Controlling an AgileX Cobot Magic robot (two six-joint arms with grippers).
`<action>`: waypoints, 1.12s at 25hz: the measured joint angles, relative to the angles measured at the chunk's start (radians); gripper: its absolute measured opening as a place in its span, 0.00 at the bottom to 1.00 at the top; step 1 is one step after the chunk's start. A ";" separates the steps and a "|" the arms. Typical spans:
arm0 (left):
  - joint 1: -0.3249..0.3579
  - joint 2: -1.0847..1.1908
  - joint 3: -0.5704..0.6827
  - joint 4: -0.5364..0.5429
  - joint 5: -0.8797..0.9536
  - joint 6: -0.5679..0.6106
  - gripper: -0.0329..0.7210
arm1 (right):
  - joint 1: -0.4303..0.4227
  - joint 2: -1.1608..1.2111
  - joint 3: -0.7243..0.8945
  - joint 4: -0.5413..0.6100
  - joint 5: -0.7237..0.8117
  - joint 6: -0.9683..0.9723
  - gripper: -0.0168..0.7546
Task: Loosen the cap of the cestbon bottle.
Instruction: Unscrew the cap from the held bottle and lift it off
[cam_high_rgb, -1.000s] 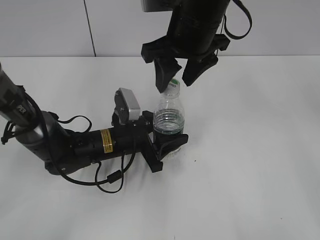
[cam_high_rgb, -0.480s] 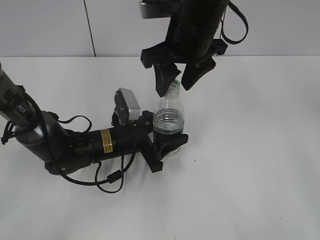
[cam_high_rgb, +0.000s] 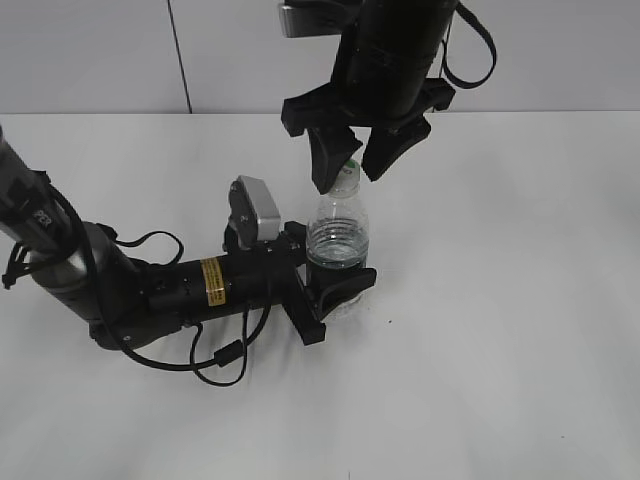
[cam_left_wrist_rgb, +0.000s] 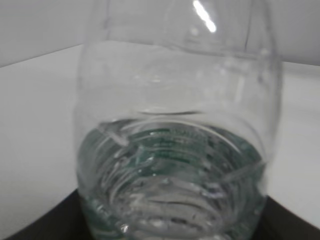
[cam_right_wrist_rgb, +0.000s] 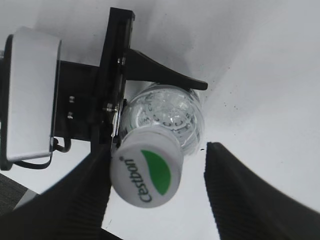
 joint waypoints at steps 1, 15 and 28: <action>0.000 0.000 0.000 0.000 0.000 0.000 0.57 | 0.000 0.000 0.000 0.000 0.000 0.000 0.61; 0.000 0.000 0.000 0.000 0.001 0.000 0.57 | 0.002 0.000 0.000 0.009 0.000 -0.021 0.41; 0.000 0.000 0.000 0.002 0.001 0.001 0.57 | 0.002 0.000 0.000 0.011 -0.001 -0.490 0.41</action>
